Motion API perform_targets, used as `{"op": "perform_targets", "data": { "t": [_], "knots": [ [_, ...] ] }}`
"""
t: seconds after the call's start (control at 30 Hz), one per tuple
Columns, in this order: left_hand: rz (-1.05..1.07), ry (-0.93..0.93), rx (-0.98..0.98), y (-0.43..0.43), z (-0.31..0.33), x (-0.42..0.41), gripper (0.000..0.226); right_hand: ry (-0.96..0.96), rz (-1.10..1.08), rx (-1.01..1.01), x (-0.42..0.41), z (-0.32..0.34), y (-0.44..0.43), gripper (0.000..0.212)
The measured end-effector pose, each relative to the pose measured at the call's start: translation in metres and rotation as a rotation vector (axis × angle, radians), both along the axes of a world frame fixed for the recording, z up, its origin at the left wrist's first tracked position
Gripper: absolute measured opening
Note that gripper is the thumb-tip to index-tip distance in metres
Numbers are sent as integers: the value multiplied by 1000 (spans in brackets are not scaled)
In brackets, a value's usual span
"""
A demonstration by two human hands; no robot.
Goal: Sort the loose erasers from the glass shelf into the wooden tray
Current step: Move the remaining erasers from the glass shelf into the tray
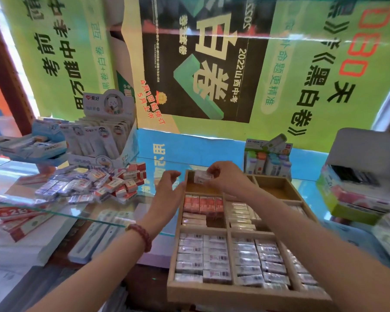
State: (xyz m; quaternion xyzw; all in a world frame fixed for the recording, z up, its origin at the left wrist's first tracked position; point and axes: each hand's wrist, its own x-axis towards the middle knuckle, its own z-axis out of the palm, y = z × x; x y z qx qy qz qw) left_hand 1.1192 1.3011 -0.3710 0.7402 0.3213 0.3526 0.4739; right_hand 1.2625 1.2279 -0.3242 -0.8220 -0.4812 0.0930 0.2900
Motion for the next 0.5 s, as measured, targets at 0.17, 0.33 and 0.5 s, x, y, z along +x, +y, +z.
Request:
{"op": "perform_targets", "data": {
  "t": [0.17,0.33,0.5],
  "knots": [
    [-117,115,-15,2,-23,6,33,-168,-23,-169,23,-29,32,32],
    [-159,82,-39,3,-27,4,31,-434,-87,-156,23,-41,44,22],
    [-163,119,-12,2,-25,0,26,-321,-38,-142,31,-29,34,48]
  ]
}}
